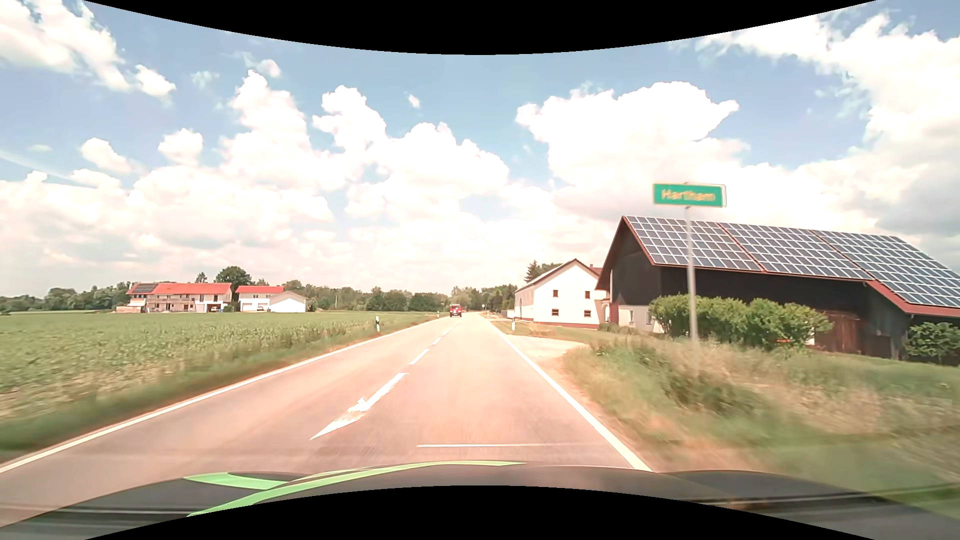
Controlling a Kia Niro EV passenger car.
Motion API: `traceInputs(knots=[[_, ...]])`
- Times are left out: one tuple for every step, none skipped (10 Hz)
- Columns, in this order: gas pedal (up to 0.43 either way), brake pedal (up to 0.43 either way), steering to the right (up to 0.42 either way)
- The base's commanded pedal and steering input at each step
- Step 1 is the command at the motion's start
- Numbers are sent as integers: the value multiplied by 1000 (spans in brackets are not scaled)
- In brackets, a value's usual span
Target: Follow the waypoints while adhering to traffic rules and regulations
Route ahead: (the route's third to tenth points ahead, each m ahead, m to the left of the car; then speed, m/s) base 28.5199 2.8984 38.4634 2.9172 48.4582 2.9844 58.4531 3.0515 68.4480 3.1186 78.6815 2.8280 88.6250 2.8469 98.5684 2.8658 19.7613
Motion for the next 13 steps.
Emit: traceInputs(knots=[[110,0,-1],[110,0,-1],[110,0,-1],[110,0,-1],[110,0,-1],[110,0,-1],[110,0,-1],[110,0,-1],[110,0,-1],[110,0,-1],[110,0,-1],[110,0,-1],[110,0,-2]])
